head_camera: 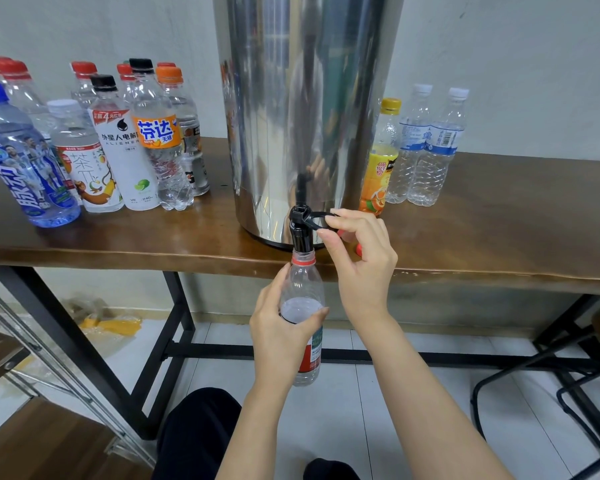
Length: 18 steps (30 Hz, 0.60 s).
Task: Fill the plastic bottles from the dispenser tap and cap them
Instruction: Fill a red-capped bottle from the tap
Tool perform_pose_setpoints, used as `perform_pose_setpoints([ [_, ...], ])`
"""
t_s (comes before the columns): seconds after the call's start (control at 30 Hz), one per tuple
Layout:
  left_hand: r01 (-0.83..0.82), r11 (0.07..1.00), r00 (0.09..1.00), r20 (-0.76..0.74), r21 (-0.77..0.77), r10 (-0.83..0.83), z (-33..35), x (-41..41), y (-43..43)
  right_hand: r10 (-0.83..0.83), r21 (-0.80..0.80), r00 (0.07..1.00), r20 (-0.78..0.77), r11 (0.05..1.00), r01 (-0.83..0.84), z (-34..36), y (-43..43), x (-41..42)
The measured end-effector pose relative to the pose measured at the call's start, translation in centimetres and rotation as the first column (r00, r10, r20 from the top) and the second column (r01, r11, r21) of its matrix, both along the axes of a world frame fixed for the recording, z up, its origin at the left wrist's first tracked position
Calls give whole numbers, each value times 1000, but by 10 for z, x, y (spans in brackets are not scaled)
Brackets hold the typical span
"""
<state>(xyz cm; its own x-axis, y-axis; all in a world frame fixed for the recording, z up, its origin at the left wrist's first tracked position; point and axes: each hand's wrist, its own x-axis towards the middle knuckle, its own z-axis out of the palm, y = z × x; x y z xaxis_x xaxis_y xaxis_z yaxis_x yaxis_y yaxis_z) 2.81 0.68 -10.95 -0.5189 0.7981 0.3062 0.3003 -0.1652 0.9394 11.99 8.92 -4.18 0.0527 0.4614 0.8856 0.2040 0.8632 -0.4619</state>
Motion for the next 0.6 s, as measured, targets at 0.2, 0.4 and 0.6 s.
perform_pose_setpoints([
  [0.2,-1,1000,1000,3,1,1,2,0,-2,-5,-7,1000,2,1000,5,1,-1,0],
  [0.4,-2,1000,1000,15,-1,2,2,0,-1,1,-14,1000,-2,1000,-1,0,-1,0],
  [0.6,4,1000,1000,24,-8,-3,2,1,-1,4,-19,1000,-3,1000,-4,0,-1,0],
])
